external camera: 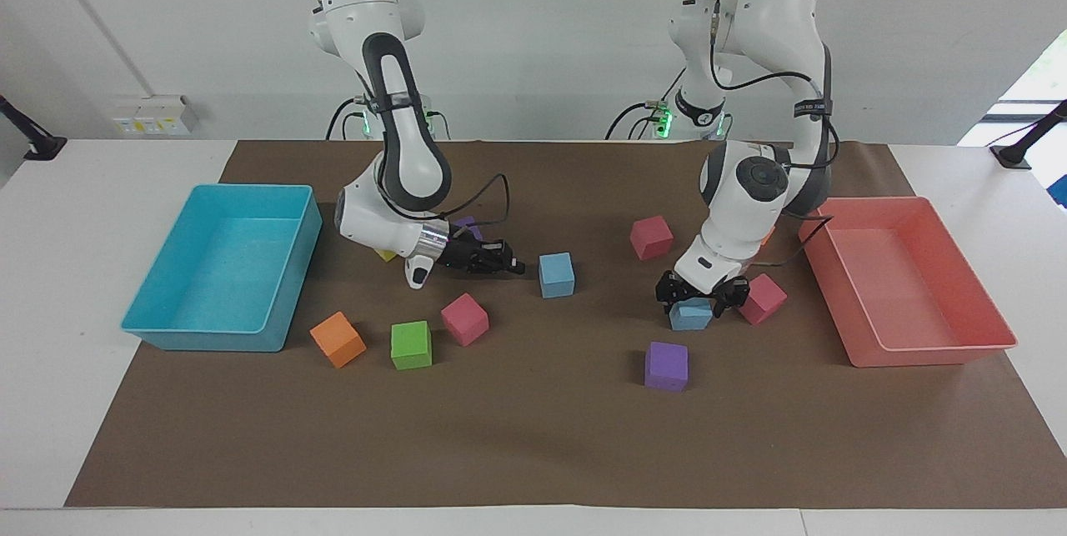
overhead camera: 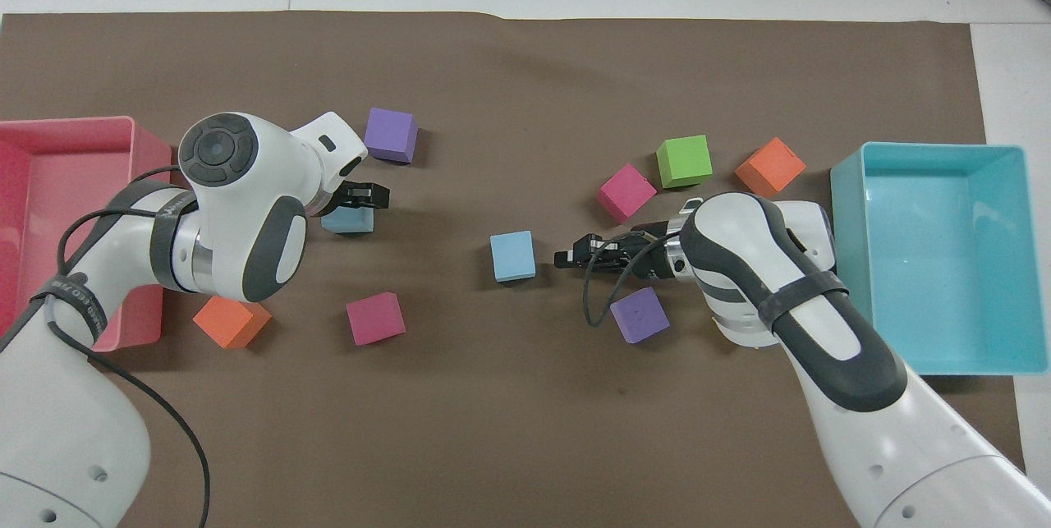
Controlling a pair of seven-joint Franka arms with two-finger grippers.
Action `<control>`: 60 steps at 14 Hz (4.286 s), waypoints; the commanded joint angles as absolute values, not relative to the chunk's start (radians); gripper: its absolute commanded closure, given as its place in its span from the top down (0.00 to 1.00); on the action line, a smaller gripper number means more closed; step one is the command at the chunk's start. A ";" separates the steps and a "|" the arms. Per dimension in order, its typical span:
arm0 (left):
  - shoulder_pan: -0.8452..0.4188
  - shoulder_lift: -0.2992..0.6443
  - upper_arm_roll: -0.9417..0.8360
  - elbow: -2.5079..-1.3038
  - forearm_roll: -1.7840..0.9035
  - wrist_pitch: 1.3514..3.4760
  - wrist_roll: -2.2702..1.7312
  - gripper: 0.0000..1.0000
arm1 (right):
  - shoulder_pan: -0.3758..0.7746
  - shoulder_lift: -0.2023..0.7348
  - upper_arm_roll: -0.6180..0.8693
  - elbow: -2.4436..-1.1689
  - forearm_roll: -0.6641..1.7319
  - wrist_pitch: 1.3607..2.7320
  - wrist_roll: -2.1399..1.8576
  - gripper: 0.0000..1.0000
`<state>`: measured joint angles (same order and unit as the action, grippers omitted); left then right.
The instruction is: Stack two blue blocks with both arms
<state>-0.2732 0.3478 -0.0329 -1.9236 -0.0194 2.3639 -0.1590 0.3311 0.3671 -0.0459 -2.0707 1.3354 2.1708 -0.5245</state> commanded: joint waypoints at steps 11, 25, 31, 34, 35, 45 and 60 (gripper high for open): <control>-0.305 0.339 -0.017 -1.945 -0.025 2.372 -0.255 0.01 | 0.330 0.365 -0.040 -2.095 1.373 2.194 -0.563 0.00; -0.561 0.383 -0.020 -1.609 -0.021 2.115 -0.529 0.00 | 0.328 0.364 -0.040 -2.102 1.373 2.195 -0.560 0.00; -0.621 0.397 -0.025 -1.624 -0.021 2.134 -0.621 0.00 | 0.328 0.364 -0.041 -2.102 1.373 2.195 -0.560 0.00; -0.635 0.396 -0.025 -1.649 -0.023 2.132 -0.647 0.00 | 0.328 0.364 -0.041 -2.102 1.373 2.195 -0.560 0.00; -0.646 0.391 -0.025 -1.666 -0.023 2.134 -0.675 0.00 | 0.327 0.364 -0.041 -2.102 1.373 2.195 -0.558 0.00; -0.664 0.368 -0.028 -1.723 -0.025 2.143 -0.693 0.00 | 0.327 0.365 -0.041 -2.102 1.373 2.195 -0.560 0.00; -0.670 0.365 -0.028 -1.723 -0.025 2.143 -0.692 0.07 | 0.327 0.365 -0.041 -2.102 1.373 2.195 -0.560 0.00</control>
<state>-0.6492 0.3948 -0.0432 -1.6935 -0.0194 2.1454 -0.6786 0.3311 0.3671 -0.0471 -2.0918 1.3361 2.1756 -0.5245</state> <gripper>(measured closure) 0.423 0.991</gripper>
